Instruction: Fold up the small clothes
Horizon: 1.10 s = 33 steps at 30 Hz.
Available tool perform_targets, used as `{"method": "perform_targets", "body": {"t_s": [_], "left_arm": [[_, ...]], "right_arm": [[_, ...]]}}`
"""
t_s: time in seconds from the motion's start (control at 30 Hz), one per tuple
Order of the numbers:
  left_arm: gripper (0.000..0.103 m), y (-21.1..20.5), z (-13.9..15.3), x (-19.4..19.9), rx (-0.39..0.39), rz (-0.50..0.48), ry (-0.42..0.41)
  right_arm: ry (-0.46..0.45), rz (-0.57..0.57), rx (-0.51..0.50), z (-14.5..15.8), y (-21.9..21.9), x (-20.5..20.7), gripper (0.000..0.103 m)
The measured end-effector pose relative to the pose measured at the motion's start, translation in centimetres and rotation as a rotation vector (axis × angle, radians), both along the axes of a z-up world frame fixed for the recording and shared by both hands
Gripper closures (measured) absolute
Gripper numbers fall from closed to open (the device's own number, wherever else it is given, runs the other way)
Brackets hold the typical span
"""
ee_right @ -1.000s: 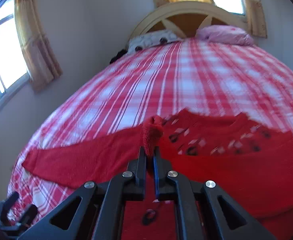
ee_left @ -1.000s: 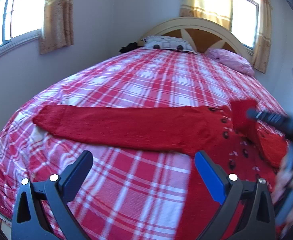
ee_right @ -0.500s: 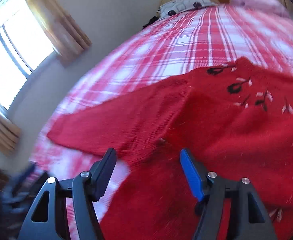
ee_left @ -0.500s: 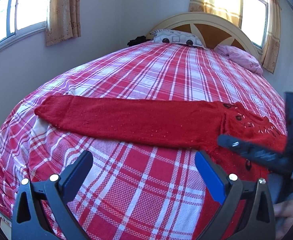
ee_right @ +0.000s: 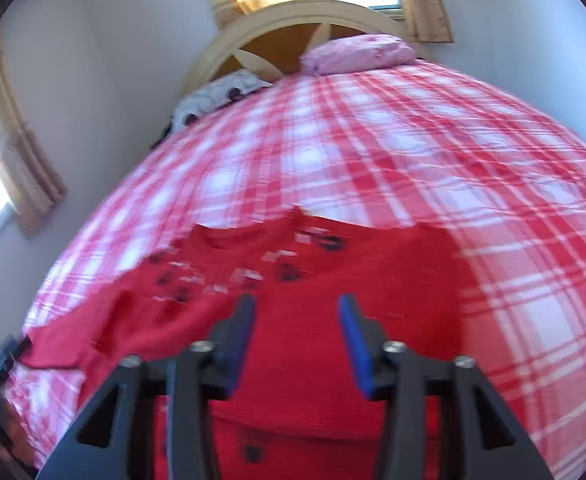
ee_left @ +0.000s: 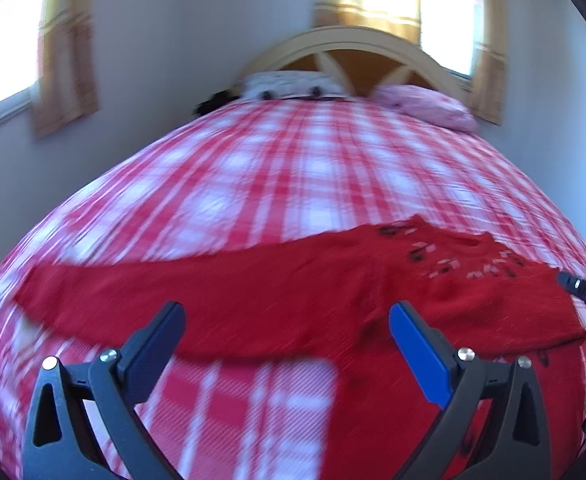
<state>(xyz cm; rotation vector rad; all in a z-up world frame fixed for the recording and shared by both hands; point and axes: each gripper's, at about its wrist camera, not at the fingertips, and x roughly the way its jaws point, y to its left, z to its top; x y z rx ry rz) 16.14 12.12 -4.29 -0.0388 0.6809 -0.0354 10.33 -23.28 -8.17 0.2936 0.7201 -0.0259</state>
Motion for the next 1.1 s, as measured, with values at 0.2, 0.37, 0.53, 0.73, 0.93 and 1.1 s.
{"method": "perform_targets", "body": {"t_s": [0.2,0.37,0.53,0.73,0.93,1.1], "left_arm": [[0.01,-4.9,-1.2,6.7,0.01,-0.125,0.1],[0.032,-6.9,-4.6,9.7,-0.042,-0.208,0.22],[0.052,-7.6,-7.0,10.2,-0.124,-0.215,0.293],[0.088,-7.1,-6.7,10.0,-0.109,-0.164,0.243],[0.092,-6.0,-5.1,9.3,-0.169,-0.173,0.196],[0.092,-4.5,-3.1,9.2,-0.215,-0.14,0.138]], "right_arm": [[0.008,-0.021,-0.01,-3.6,-1.0,-0.3,0.063],[-0.004,-0.022,-0.006,-3.4,-1.2,-0.6,0.063],[-0.002,-0.021,0.034,-3.6,-1.5,-0.5,0.063],[-0.042,-0.031,0.025,-3.2,-1.5,-1.2,0.063],[-0.18,-0.173,0.099,-1.1,-5.1,-5.0,0.063],[-0.14,-0.119,0.039,0.8,-5.8,-3.7,0.063]]}}
